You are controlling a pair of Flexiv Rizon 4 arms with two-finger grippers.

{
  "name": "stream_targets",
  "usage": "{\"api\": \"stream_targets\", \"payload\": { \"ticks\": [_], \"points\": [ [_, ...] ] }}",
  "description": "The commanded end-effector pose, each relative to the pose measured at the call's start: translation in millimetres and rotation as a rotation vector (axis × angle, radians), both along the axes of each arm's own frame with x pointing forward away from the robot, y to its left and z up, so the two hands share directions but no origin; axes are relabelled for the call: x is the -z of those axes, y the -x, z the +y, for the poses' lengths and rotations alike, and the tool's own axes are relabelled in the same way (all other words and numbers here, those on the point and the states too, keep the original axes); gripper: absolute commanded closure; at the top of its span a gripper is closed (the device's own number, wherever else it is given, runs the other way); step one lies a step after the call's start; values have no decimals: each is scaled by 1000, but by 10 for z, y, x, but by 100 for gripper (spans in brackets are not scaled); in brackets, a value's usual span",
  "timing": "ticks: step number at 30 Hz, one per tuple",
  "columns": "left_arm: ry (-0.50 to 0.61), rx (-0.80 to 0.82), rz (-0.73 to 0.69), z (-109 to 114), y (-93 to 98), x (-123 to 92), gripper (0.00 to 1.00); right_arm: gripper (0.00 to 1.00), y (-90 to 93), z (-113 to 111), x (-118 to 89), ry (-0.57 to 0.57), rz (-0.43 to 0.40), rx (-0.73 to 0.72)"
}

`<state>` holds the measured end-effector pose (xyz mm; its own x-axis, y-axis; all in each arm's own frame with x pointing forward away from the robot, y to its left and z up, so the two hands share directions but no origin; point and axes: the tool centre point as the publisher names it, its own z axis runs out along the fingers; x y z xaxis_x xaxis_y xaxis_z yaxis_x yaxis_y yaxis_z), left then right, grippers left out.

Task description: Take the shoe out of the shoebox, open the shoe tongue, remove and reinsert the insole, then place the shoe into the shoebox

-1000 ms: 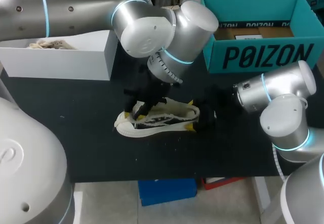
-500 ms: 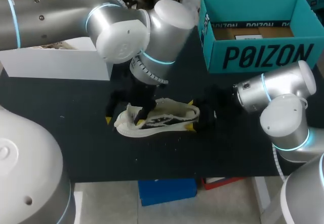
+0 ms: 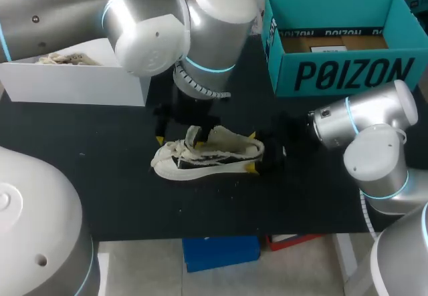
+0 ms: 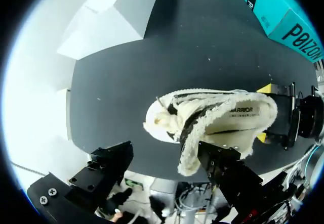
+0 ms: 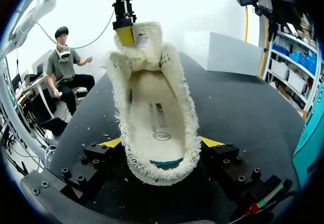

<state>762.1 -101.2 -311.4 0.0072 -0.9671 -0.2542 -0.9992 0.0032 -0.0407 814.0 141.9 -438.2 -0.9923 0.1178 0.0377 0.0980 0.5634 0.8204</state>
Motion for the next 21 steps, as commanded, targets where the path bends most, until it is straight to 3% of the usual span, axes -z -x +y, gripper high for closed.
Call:
{"api": "stream_targets", "payload": {
  "ticks": [1,2,3,8,11,13,15,21],
  "points": [
    [171,352,-99,-50,3,-323,76,100,-18,1,35,2,0,3],
    [237,451,-92,-121,-33,-375,96,100,-18,1,35,2,0,3],
    [268,522,-78,-182,-57,-403,100,100,-18,1,35,2,0,3],
    [494,1033,148,-523,-107,-390,100,100,-18,1,35,2,0,3],
    [531,1269,267,-674,-96,-281,100,100,-18,1,35,2,0,3],
    [587,1304,300,-700,-184,-246,100,100,-18,1,35,2,0,3],
    [487,1191,323,-744,-283,-225,100,100,-18,1,35,2,0,3],
    [487,1191,323,-744,-283,-225,100,100,-18,1,35,2,0,3]
  ]
}}
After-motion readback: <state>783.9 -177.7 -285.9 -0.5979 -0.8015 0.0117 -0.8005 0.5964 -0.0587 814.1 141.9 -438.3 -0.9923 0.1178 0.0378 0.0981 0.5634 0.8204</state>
